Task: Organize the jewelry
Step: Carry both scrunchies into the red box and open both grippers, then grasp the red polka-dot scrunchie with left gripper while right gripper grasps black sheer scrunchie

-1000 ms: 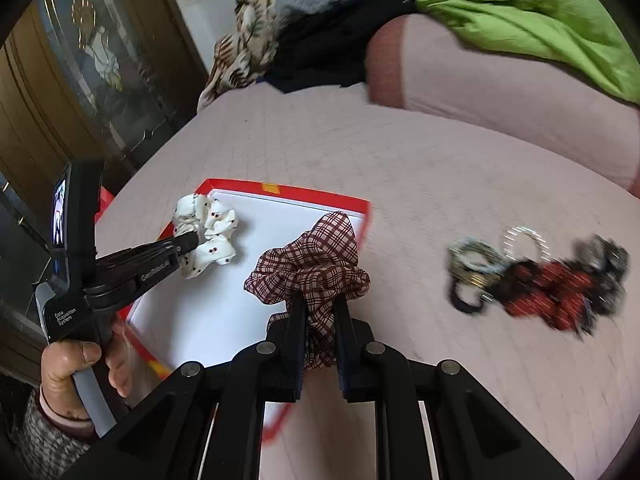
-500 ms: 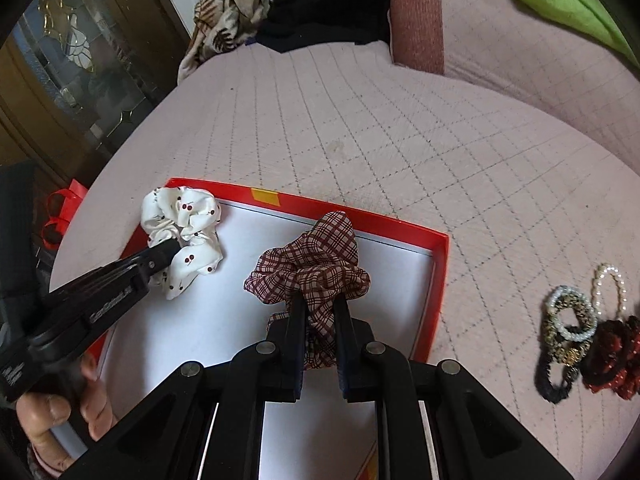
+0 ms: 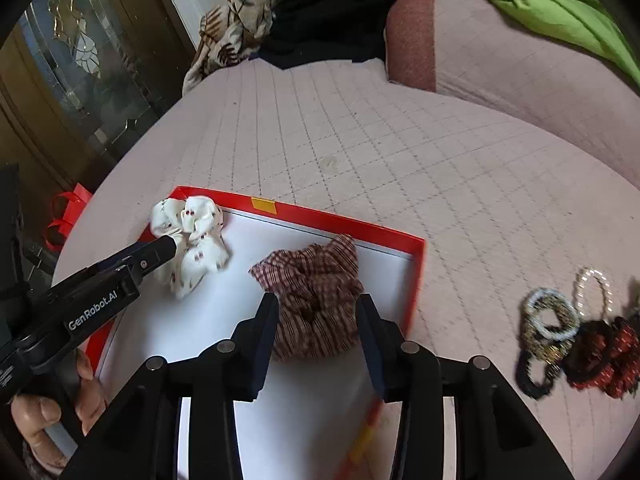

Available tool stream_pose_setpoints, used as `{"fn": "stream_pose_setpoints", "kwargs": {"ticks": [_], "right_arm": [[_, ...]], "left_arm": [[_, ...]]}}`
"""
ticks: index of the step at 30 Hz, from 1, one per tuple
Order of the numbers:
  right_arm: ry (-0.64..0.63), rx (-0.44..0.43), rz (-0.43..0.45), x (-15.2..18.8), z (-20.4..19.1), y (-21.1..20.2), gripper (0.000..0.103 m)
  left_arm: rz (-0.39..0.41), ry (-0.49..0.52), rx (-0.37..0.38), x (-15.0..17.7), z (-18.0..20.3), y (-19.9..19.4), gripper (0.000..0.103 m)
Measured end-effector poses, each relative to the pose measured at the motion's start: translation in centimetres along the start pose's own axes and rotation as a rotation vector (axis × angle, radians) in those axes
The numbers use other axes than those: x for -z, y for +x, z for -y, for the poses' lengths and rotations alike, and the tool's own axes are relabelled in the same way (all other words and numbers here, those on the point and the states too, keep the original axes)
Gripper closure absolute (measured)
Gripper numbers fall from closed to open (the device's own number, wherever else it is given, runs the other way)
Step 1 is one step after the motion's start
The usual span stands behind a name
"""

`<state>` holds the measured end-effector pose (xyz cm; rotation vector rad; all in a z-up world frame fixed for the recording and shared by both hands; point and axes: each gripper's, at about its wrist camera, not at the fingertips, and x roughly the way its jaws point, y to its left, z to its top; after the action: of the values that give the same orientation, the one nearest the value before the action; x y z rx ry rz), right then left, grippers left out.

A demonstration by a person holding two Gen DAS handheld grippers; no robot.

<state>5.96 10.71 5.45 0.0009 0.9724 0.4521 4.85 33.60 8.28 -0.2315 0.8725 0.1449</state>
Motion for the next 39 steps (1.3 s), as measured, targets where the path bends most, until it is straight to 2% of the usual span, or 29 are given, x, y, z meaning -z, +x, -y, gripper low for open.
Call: {"fn": "stream_pose_setpoints", "kwargs": {"ticks": [6, 11, 16, 18, 22, 28, 32, 39], "right_arm": [[0.03, -0.001, 0.02, 3.9, 2.3, -4.7, 0.056], [0.093, 0.054, 0.04, 8.5, 6.5, -9.3, 0.056], [0.218, 0.134, 0.046, 13.4, 13.2, -13.2, 0.056], [0.271, 0.16, 0.051, 15.0, 15.7, -14.3, 0.056], [0.359, 0.178, 0.083, 17.2, 19.9, -16.8, 0.056], [0.407, 0.168, 0.134, 18.3, 23.9, -18.5, 0.056], [0.421, 0.177, 0.16, 17.6, 26.4, -18.5, 0.055], [0.451, 0.167, 0.171, 15.1, 30.7, -17.4, 0.049]], "left_arm": [[0.041, 0.042, -0.022, 1.6, 1.4, -2.8, 0.063], [0.052, 0.073, 0.023, 3.4, 4.0, -6.0, 0.062], [-0.005, 0.135, 0.123, 5.9, 8.9, -7.8, 0.061], [-0.027, 0.178, 0.142, 6.9, 11.5, -8.2, 0.061], [-0.087, 0.246, 0.205, 8.3, 16.4, -8.5, 0.061], [-0.117, 0.338, 0.279, 8.9, 24.1, -8.1, 0.061], [-0.146, 0.398, 0.323, 8.9, 29.2, -6.2, 0.061], [-0.16, 0.485, 0.323, 9.4, 34.6, -2.8, 0.061]]}}
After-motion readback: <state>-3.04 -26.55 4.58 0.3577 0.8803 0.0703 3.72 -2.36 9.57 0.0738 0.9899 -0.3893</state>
